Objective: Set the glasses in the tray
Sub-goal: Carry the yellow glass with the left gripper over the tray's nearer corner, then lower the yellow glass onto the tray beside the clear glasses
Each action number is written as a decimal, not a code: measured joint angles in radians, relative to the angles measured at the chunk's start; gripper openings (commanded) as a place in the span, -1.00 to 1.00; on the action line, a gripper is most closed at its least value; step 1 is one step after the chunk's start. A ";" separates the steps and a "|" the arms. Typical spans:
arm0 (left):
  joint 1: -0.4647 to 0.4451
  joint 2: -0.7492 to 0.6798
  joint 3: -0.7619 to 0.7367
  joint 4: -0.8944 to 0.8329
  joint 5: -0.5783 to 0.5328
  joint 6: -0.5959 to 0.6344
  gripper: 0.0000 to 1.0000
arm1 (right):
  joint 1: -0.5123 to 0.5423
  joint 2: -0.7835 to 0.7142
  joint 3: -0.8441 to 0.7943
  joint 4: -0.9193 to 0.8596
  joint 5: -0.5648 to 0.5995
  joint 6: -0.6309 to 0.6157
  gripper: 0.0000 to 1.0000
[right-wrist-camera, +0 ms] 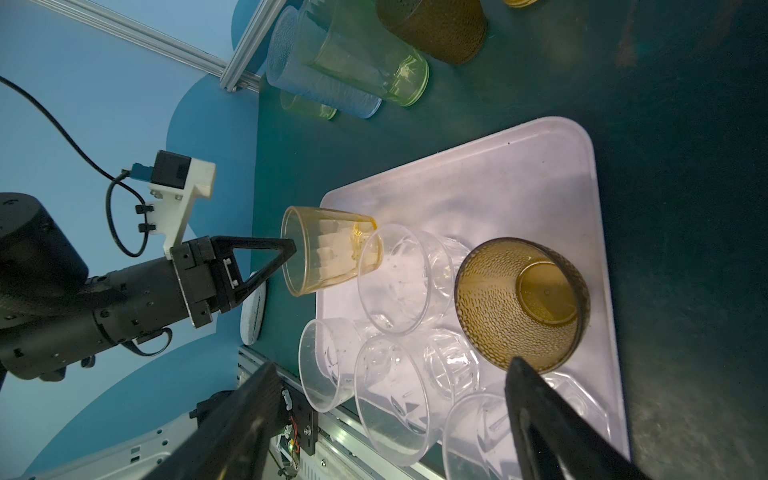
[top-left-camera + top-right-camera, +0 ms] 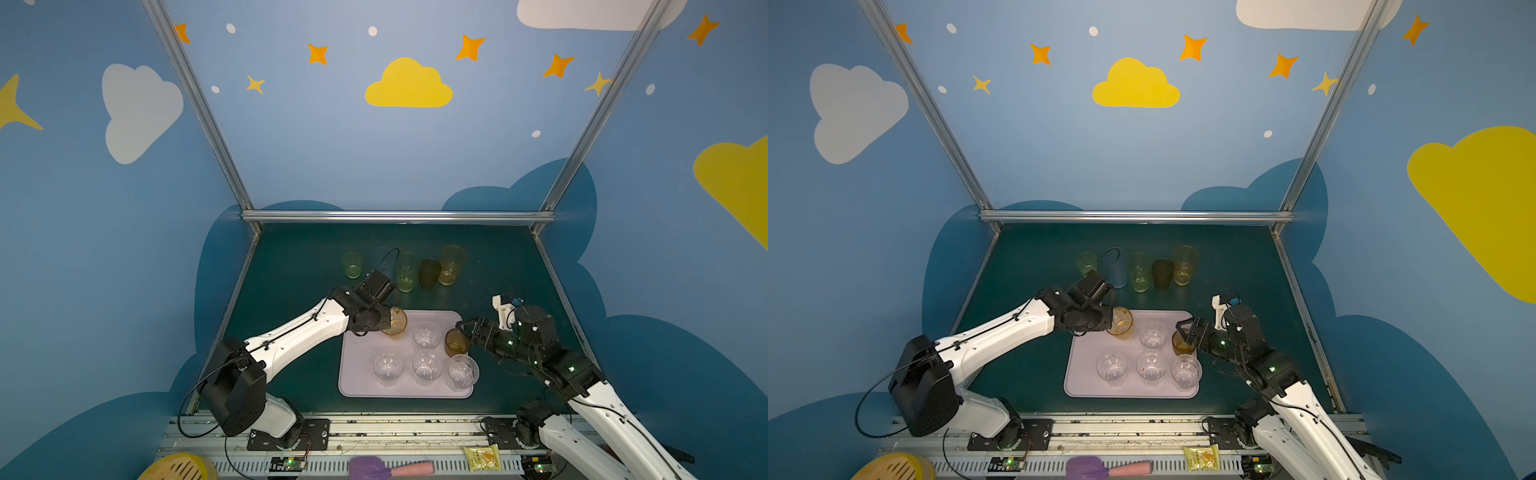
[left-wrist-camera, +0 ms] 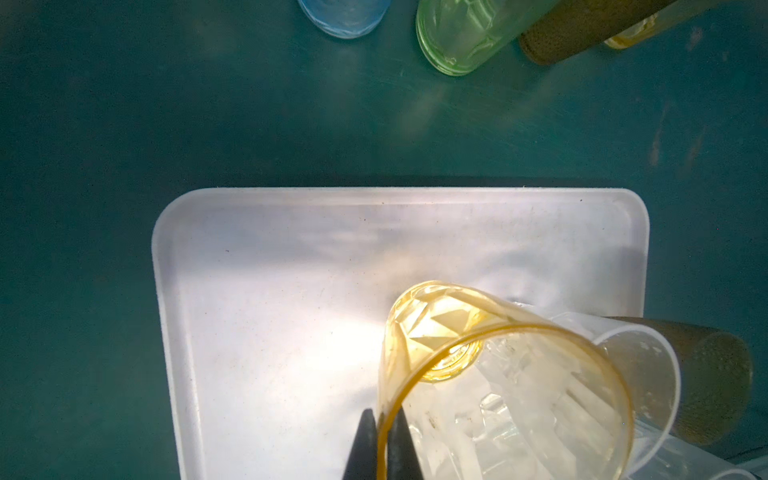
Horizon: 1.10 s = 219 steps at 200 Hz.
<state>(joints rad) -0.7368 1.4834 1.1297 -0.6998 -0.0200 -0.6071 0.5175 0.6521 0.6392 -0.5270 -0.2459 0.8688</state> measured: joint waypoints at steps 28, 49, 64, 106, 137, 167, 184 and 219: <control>-0.008 0.003 0.000 0.000 -0.013 0.000 -0.93 | 0.000 0.000 -0.002 0.000 0.000 0.006 0.69; -0.010 0.003 0.000 -0.002 -0.018 0.000 -0.93 | 0.000 0.000 -0.006 0.000 0.000 0.008 0.69; -0.011 0.003 0.000 -0.002 -0.021 0.000 -0.93 | -0.001 -0.002 -0.006 0.000 0.000 0.010 0.69; -0.015 0.016 0.000 -0.004 -0.027 -0.003 -0.93 | -0.003 -0.010 -0.008 0.000 0.000 0.014 0.69; -0.019 0.027 0.000 -0.005 -0.029 -0.003 -0.93 | -0.003 -0.011 -0.011 0.000 0.001 0.018 0.69; -0.023 0.027 0.000 -0.005 -0.037 -0.003 -0.93 | -0.003 -0.011 -0.013 0.000 0.001 0.018 0.69; -0.023 0.030 0.000 -0.005 -0.039 -0.004 -0.93 | -0.004 -0.011 -0.016 0.000 0.001 0.018 0.69; -0.023 0.051 0.000 -0.005 -0.038 -0.011 -0.93 | -0.004 -0.011 -0.018 0.000 0.001 0.018 0.69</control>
<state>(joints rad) -0.7597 1.5349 1.1294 -0.7048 -0.0578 -0.6186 0.5137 0.6415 0.6209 -0.5270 -0.2447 0.8871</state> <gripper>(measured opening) 0.049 0.844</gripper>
